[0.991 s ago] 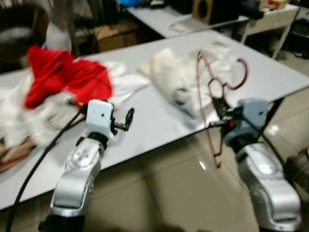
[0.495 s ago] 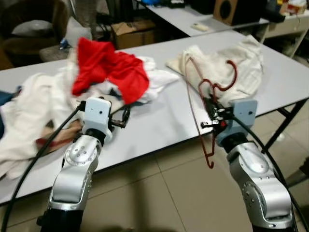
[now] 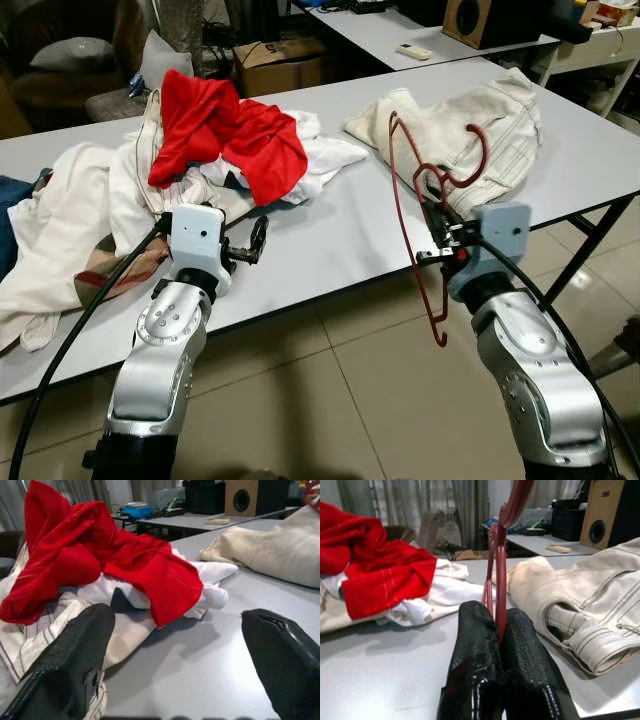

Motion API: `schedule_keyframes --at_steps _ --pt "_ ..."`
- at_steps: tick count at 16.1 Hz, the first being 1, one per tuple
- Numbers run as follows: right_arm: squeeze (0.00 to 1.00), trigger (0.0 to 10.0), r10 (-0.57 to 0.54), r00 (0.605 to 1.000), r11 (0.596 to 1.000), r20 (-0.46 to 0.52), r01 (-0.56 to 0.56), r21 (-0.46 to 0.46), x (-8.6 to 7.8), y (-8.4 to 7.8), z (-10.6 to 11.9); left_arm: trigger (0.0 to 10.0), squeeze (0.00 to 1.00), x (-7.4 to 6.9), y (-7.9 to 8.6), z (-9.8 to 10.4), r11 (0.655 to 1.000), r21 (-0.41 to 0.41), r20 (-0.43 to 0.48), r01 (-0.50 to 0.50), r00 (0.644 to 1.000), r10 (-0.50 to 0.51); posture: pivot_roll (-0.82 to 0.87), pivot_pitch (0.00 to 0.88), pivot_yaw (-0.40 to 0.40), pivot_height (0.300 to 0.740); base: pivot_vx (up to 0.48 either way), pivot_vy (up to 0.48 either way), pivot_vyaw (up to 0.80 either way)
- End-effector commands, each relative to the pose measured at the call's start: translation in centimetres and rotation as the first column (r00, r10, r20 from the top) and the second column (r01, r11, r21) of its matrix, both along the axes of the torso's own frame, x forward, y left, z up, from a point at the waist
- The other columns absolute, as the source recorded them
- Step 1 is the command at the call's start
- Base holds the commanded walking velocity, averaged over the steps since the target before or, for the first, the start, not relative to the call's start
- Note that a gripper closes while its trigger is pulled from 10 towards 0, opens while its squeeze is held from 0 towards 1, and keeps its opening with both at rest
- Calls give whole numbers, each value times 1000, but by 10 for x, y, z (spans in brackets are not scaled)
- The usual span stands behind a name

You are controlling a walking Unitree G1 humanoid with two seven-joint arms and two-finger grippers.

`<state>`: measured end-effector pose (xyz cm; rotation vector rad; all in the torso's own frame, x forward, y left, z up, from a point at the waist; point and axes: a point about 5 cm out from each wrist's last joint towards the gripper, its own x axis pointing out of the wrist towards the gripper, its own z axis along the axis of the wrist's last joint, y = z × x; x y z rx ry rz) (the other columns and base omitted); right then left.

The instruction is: Hang hanger

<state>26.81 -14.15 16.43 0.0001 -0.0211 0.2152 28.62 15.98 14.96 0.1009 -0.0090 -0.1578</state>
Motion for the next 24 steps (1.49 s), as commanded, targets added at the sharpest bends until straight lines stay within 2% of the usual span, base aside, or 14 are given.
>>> schedule_keyframes --at_steps 1,8,15,16,18,22,24 --pt "0 10000 34 999 999 15 -34 -12 2 5 3 10000 0 1 2 3 1000 -9 10 -9 1000 9 -107 0 43 740 480 0 0" --pt "0 10000 78 997 997 7 -78 10 5 13 1 10000 0 2 4 3 1000 -15 24 -24 999 24 -104 0 34 740 480 0 0" --pt "0 10000 110 994 994 14 -110 -6 7 12 1 10000 0 14 11 3 999 -5 37 -52 998 52 -108 0 19 740 386 0 0" --pt "0 10000 111 994 994 16 -111 -7 7 12 1 10000 0 18 10 3 999 25 21 -36 999 35 -110 0 17 740 0 0 0" --pt "0 10000 113 993 994 20 -113 -8 9 12 2 10000 0 29 17 7 988 157 29 -11 1000 6 -109 0 25 740 0 0 0" --pt "0 10000 110 994 994 26 -110 9 8 13 2 10000 0 43 41 11 960 279 -27 2 1000 6 -114 0 46 740 0 0 0" --pt "0 10000 107 994 994 26 -107 12 8 13 1 10000 0 48 43 6 946 311 -110 96 992 -64 -117 0 50 740 0 0 0"
